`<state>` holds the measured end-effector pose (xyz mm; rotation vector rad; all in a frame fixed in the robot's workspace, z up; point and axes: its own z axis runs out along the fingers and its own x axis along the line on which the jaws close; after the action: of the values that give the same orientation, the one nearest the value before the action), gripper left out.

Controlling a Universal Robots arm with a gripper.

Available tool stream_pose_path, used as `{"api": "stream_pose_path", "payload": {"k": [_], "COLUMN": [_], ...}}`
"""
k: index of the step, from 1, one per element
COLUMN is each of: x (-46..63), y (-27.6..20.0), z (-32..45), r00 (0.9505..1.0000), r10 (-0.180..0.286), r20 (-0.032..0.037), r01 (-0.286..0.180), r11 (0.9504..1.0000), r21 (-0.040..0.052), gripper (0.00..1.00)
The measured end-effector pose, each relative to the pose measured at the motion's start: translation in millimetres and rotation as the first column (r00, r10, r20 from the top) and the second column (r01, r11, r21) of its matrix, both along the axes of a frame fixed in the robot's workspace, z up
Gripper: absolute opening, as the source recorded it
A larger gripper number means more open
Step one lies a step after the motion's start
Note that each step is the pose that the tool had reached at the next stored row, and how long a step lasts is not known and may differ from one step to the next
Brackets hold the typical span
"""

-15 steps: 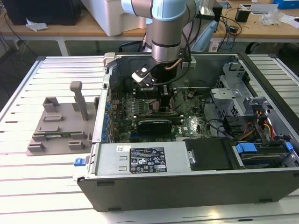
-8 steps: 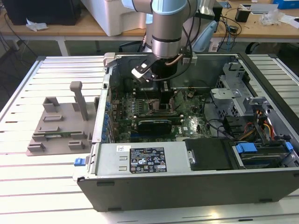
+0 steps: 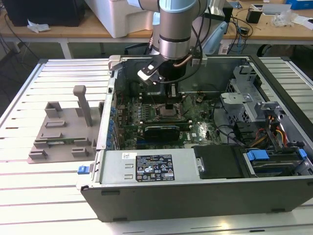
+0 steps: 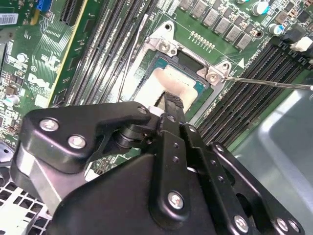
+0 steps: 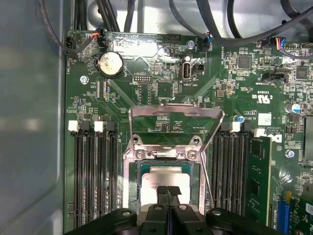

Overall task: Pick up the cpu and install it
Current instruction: 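Place the cpu into insertion slot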

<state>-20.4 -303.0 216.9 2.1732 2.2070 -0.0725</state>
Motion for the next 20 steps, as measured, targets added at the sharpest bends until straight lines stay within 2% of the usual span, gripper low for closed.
{"api": "stream_pose_path", "payload": {"k": [4, 6, 11, 13, 14, 20], "x": [0.0, 0.0, 0.0, 0.0, 0.0, 0.0], "y": [-2.3, -2.3, -2.3, -2.4, -2.3, -2.3], "z": [1.5, 7.2, 29.6, 44.0, 48.4, 67.4], "r00": [1.0000, 1.0000, 1.0000, 1.0000, 1.0000, 1.0000], "r10": [0.000, 0.000, 0.000, 0.000, 0.000, 0.000], "r20": [0.0000, 0.0000, 0.0000, 0.0000, 0.0001, 0.0000], "r01": [0.000, 0.000, 0.000, 0.000, 0.000, 0.000], "r11": [1.0000, 0.9999, 0.9999, 0.9999, 0.9999, 0.9999], "r21": [0.0087, 0.0107, 0.0109, 0.0108, 0.0110, 0.0109], "gripper": [0.11, 0.11, 0.11, 0.11, 0.11, 0.11]}}
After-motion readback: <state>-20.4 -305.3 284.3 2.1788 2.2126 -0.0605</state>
